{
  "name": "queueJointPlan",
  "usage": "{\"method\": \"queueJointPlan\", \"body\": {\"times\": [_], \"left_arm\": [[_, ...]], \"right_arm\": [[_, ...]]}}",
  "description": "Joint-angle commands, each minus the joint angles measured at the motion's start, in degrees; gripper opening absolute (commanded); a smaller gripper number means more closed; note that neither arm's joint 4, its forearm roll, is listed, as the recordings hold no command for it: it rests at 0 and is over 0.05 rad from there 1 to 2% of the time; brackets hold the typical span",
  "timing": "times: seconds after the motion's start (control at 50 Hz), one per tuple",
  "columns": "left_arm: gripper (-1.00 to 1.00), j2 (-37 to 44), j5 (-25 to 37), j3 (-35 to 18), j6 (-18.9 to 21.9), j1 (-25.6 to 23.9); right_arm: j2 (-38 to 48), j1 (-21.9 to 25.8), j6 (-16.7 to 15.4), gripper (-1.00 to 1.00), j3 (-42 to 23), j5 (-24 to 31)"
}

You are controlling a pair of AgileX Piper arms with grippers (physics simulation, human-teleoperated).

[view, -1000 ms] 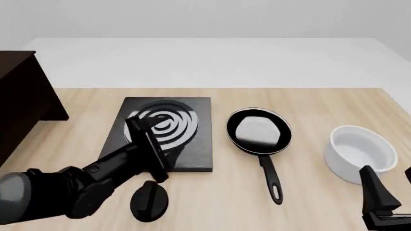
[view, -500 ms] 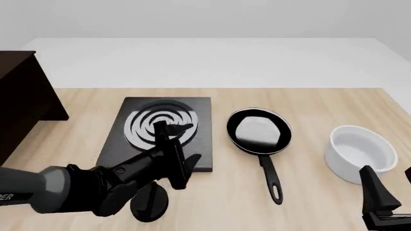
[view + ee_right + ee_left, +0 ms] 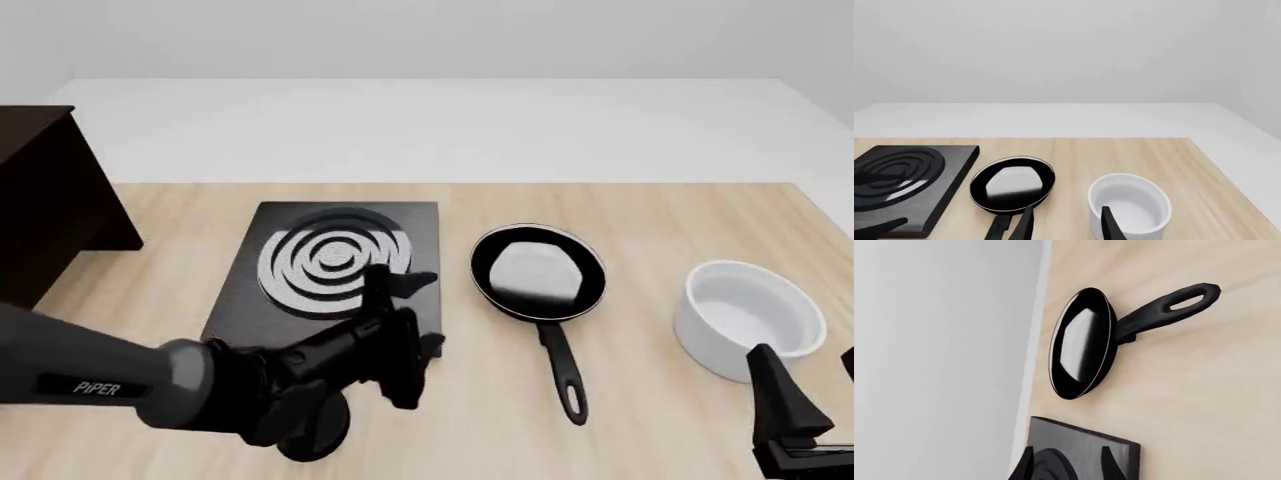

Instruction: Put the frying pan under the cabinet shelf.

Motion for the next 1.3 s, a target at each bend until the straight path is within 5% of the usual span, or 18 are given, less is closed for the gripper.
{"method": "queueJointPlan", "body": {"times": [0.02,1.3], "left_arm": [[1.0,3.35,0.71,-2.58,2.1,-2.42],[1.0,17.3,7.96,-17.96,2.8,-12.05]], "right_arm": [[0.01,-0.01,0.01,1.0,0.0,0.0],[0.01,0.0,-0.01,1.0,0.0,0.0]]}}
